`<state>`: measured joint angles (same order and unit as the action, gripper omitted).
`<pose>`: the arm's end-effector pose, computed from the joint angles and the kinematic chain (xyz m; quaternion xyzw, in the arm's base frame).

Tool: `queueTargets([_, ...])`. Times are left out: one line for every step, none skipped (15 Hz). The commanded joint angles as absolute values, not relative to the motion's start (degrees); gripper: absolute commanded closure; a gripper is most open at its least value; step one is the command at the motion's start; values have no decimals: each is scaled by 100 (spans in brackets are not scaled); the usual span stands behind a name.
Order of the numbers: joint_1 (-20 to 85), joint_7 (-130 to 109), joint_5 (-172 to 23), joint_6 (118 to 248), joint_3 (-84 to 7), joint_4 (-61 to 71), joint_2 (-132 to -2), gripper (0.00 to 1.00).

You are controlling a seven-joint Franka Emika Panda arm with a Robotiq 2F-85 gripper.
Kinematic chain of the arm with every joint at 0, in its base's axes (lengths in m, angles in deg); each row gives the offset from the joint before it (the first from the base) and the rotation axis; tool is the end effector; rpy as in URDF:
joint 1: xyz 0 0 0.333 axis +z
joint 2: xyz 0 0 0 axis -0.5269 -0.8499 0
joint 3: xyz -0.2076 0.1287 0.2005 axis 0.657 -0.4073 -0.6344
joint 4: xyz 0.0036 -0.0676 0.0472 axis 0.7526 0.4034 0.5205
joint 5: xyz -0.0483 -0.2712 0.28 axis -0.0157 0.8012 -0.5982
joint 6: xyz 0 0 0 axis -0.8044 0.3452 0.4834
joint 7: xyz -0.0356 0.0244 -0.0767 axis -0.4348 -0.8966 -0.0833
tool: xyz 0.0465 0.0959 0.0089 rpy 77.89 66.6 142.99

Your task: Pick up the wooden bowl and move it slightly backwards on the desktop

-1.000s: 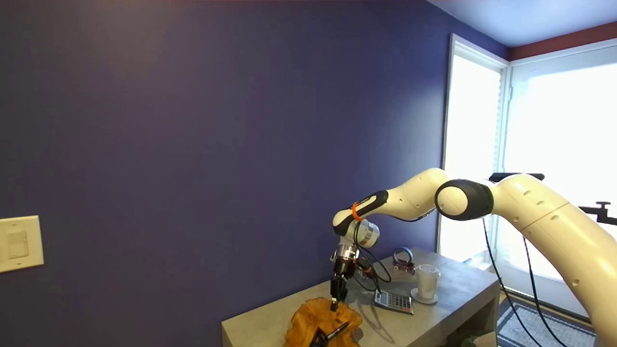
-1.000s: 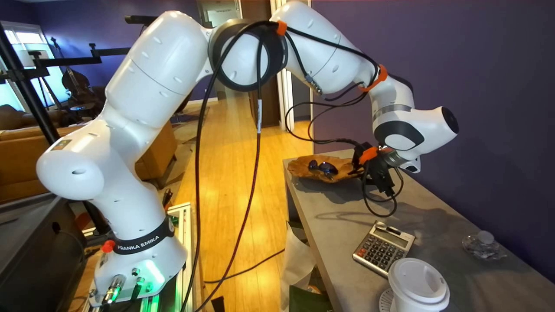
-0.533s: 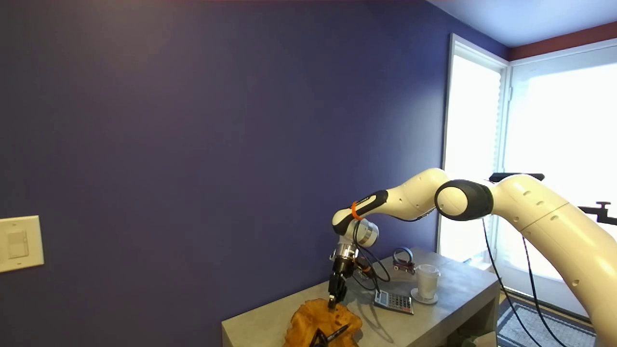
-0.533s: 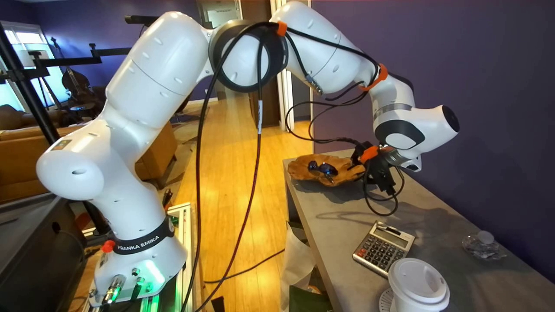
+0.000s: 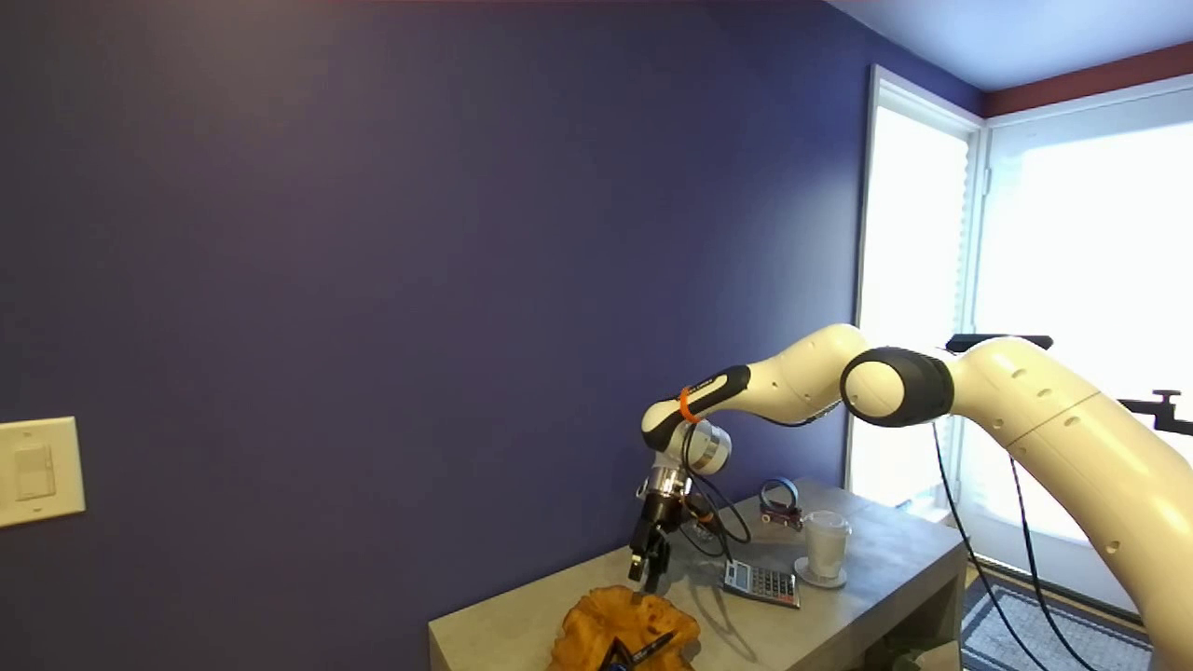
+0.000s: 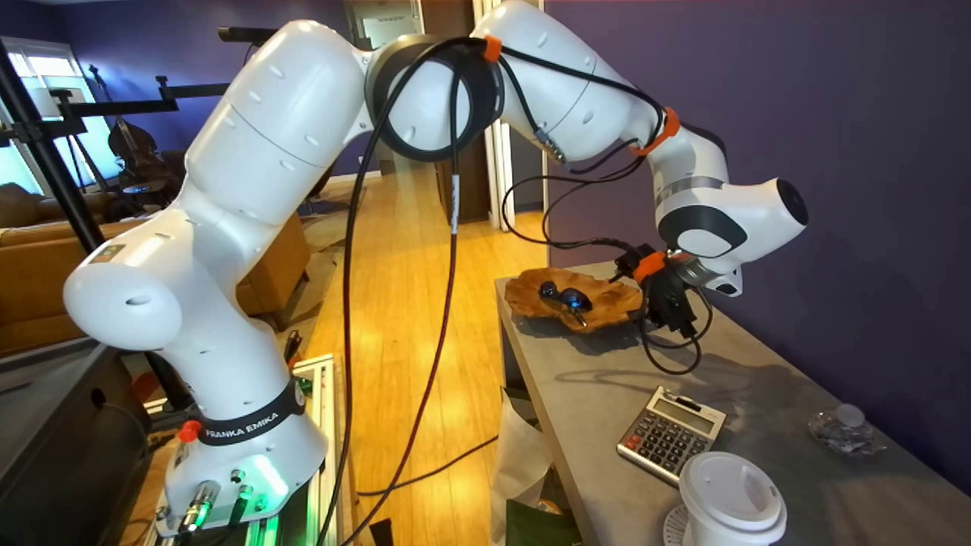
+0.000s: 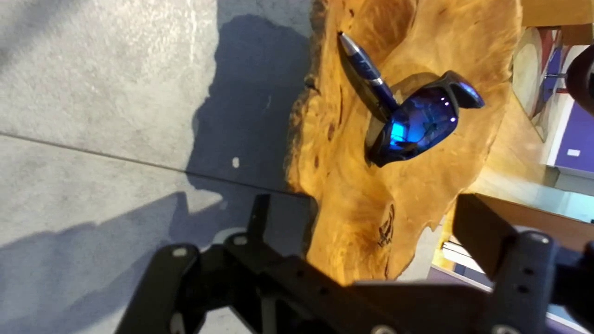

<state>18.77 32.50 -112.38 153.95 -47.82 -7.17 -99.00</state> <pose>0.6898 -0.0571 0.1885 -0.9272 -0.1087 0.0582 0.3537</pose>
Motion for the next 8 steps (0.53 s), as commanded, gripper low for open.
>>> queueTargets([1983,2955,-11031,15952,-4698,-630,-9709,0])
queueTargets([2031,2895,-10942,16196,-4656,-570,-9642,0])
queueTargets([2086,2797,-10834,16488,-4610,-474,-9537,0])
queueTargets([2124,2655,-10696,16763,-4577,-378,-9430,0])
queueTargets([2163,2493,-10563,17036,-4567,-258,-9305,0])
queueTargets([2222,2280,-10364,17241,-4534,-90,-9119,0])
queueTargets([2296,2055,-10154,17417,-4489,47,-8954,0])
queueTargets([2373,1655,-10003,17549,-4443,289,-8701,0])
